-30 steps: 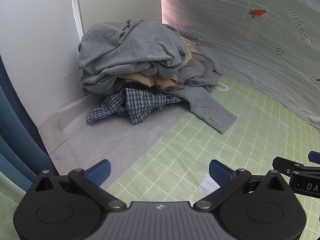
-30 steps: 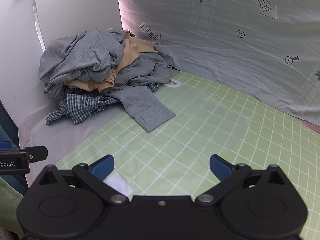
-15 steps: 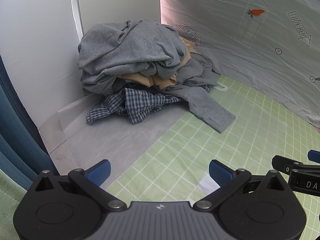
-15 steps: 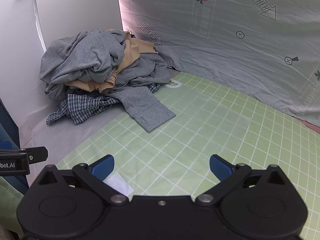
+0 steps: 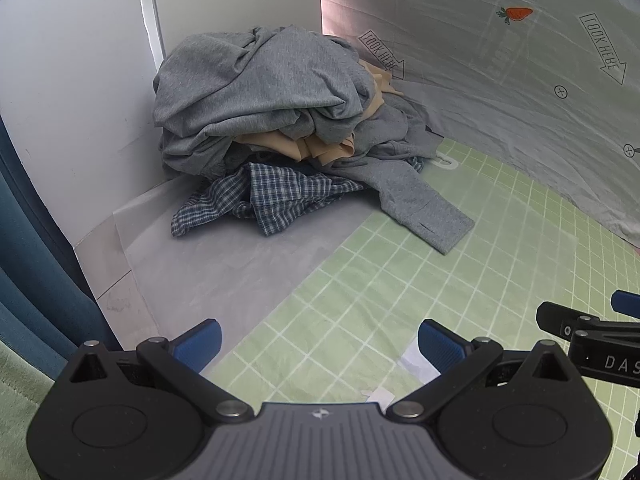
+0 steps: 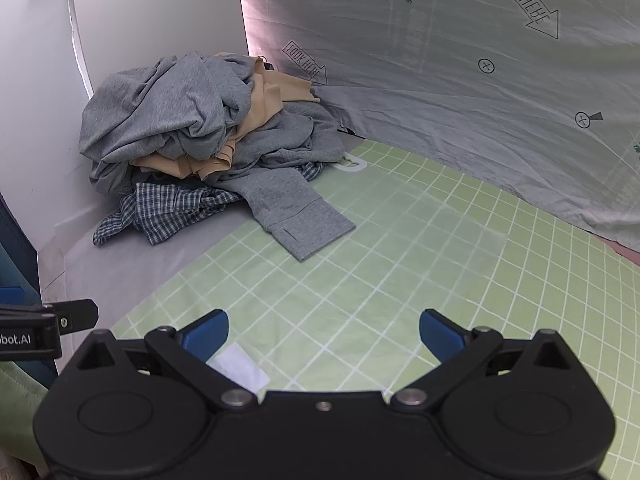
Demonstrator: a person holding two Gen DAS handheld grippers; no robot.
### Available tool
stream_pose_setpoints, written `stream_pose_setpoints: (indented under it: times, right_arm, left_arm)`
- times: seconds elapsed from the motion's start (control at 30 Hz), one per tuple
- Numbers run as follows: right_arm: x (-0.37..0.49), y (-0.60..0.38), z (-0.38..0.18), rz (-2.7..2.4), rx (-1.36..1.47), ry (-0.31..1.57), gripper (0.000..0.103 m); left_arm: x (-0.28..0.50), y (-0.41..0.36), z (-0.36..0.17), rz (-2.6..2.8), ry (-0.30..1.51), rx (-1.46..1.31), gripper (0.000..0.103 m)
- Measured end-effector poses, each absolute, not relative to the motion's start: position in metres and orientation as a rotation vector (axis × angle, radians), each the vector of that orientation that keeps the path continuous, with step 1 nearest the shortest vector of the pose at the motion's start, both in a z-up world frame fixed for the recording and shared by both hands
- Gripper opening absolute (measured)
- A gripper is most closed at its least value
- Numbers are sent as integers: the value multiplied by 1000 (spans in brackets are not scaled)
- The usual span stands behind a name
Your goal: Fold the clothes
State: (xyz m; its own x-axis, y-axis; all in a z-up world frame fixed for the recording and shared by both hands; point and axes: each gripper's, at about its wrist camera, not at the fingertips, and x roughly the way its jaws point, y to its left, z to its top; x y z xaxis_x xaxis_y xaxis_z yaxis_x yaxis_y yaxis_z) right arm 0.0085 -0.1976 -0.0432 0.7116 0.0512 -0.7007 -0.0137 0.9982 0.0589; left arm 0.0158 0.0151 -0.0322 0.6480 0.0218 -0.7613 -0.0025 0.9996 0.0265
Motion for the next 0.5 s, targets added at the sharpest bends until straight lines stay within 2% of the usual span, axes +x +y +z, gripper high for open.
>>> stream_pose_setpoints:
  times: [0.23,0.5]
  right_arm:
    - [32,-185,-46,51,27,784,103]
    - [107,-156,-38,87,1,726,102]
  left_arm:
    - [45,30,-35,37,895,33,103]
    - [127,69,-26,140,866,-33,103]
